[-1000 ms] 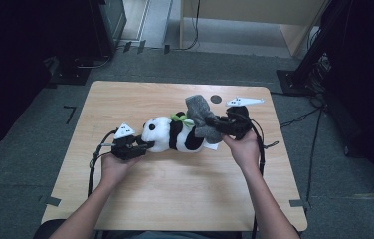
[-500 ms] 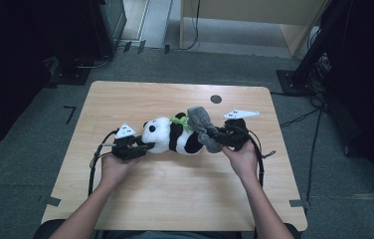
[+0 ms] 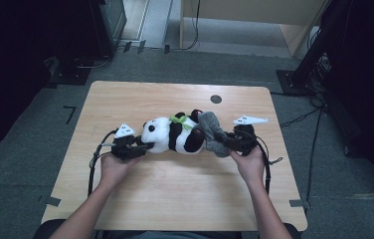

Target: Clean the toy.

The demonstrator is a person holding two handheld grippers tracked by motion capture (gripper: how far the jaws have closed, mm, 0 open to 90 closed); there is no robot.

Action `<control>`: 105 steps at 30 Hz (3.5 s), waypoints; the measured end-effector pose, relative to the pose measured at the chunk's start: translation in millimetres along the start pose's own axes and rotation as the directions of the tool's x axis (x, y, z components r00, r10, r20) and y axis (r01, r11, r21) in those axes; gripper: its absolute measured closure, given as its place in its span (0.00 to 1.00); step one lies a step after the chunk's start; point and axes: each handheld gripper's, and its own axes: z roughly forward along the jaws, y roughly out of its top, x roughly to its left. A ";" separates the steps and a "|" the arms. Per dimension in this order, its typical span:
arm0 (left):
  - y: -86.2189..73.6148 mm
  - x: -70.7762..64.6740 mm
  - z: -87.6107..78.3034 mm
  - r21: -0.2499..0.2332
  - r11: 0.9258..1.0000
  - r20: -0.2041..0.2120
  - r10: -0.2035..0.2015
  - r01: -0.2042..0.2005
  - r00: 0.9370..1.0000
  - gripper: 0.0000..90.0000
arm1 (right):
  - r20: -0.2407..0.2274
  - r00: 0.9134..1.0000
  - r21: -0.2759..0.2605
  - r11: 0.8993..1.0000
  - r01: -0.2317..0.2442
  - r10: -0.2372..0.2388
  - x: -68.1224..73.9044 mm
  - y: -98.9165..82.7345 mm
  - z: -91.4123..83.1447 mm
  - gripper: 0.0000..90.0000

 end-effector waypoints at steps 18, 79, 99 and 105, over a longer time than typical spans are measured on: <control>-0.6 -1.8 -0.2 -0.001 1.000 -0.001 -0.019 0.019 1.000 0.59 | -0.094 0.989 -0.071 0.992 0.107 -0.113 47.0 53.3 -10.9 0.86; -10.2 -16.1 -33.6 0.014 0.997 0.168 0.067 -0.070 0.984 0.67 | -0.081 0.995 -0.143 0.988 0.050 -0.062 9.1 8.4 8.1 0.87; -7.2 -4.2 -33.7 -0.071 0.997 0.199 0.052 -0.039 0.979 0.36 | -0.076 0.995 -0.013 0.998 0.065 -0.065 -4.7 8.9 62.4 0.88; -4.8 2.6 -33.8 -0.094 0.989 0.200 0.127 -0.111 0.972 0.38 | -0.097 0.995 -0.001 1.000 0.031 -0.031 -17.1 11.5 73.3 0.88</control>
